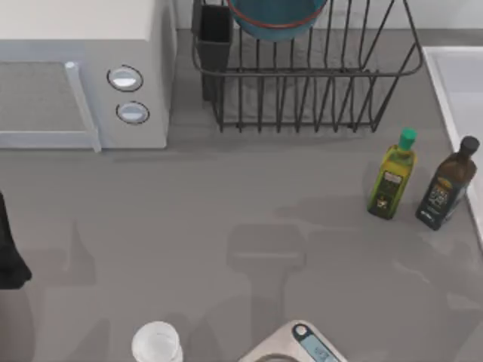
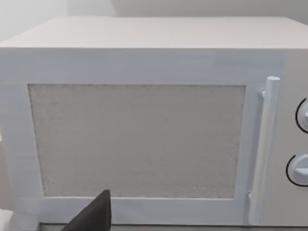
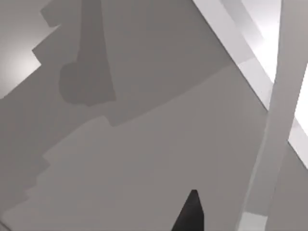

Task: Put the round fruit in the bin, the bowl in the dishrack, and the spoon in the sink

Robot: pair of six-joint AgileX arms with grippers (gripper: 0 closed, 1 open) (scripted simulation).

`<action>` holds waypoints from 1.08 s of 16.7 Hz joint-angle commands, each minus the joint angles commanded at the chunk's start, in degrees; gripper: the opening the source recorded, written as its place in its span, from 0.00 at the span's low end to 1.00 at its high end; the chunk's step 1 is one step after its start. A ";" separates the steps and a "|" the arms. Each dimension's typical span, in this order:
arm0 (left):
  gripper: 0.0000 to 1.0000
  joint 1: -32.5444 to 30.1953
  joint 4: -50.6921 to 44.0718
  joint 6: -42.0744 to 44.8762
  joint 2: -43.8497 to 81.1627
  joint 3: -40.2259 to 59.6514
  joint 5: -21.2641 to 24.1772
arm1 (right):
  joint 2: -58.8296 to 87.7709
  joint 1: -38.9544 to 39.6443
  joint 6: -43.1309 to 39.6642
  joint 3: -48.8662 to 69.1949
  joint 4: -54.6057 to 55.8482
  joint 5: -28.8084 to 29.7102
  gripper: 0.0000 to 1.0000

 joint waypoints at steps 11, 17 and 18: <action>1.00 0.00 0.00 0.00 0.00 0.00 0.00 | 40.73 -5.05 1.12 57.36 -18.90 0.73 0.00; 1.00 0.00 0.00 0.00 0.00 0.00 0.00 | 55.96 -0.77 -0.60 77.68 -21.26 0.25 0.00; 1.00 0.00 0.00 0.00 0.00 0.00 0.00 | 57.59 0.01 -0.96 79.97 -21.30 0.14 0.00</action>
